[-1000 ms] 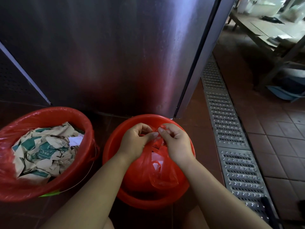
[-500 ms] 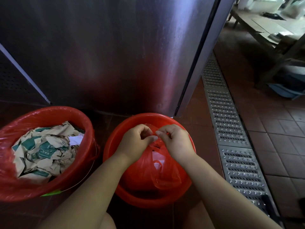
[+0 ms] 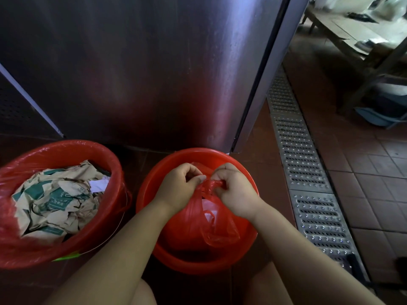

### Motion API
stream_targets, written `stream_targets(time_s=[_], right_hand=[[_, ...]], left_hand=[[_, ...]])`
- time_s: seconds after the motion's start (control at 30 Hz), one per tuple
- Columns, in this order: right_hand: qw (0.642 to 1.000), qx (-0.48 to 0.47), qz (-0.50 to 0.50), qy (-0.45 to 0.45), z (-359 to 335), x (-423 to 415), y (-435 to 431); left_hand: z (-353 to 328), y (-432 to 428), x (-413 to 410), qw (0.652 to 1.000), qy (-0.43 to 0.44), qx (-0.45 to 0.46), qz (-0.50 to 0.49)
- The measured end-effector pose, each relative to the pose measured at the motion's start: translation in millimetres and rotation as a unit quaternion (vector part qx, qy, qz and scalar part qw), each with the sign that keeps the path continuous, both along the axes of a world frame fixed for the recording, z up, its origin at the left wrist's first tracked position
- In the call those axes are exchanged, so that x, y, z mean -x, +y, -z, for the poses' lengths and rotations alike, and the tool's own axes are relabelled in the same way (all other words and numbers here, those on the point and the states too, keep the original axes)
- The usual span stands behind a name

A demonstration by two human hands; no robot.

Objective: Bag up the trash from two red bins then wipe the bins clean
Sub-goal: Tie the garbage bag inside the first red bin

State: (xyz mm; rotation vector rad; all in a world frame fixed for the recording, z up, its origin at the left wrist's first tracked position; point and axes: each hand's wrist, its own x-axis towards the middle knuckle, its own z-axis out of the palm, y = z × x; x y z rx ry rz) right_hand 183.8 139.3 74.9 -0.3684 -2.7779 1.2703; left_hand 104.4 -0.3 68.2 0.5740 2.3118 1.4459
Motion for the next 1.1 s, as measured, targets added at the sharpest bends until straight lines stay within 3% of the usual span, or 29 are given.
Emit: stream_targets(time_s=[0.2,0.37,0.53,0.63,0.77,0.9,1.0,1.1], right_hand=[[0.996,0.018,0.039,0.081,7.0,-7.2,-4.0],[0.983,-0.065,-0.02,0.173,18.8,-8.7,-3.7],[0.981,-0.012,0.072,0.179,28.3,-8.0,-6.3],[0.979,0.045,0.133,0.145,32.0,-10.0,-7.7],[0.955,0.19,0.203,0.102,51.3,-22.4,7.5],[0.92,0.261,0.289,0.038,71.9,-40.0,16.0],[0.883,0.361,0.296,0.053,74.4,-31.0,12.3],[0.832,0.489,0.243,0.099,62.4,-16.0,6.3]], left_hand=[[2.6,2.4,0.0,0.999,-0.031,-0.005,0.005],[5.0,3.1,-1.1,0.999,-0.043,-0.017,0.001],[7.3,1.8,4.1,0.998,-0.029,-0.025,-0.054],[11.5,-2.4,5.9,0.996,-0.009,0.001,-0.084],[24.7,-25.5,17.0,0.987,0.013,0.071,-0.142],[43.5,-46.1,20.8,0.977,-0.033,0.088,-0.192],[49.6,-38.8,14.9,0.968,-0.087,0.028,-0.233],[42.0,-21.3,5.8,0.943,-0.191,-0.153,-0.225]])
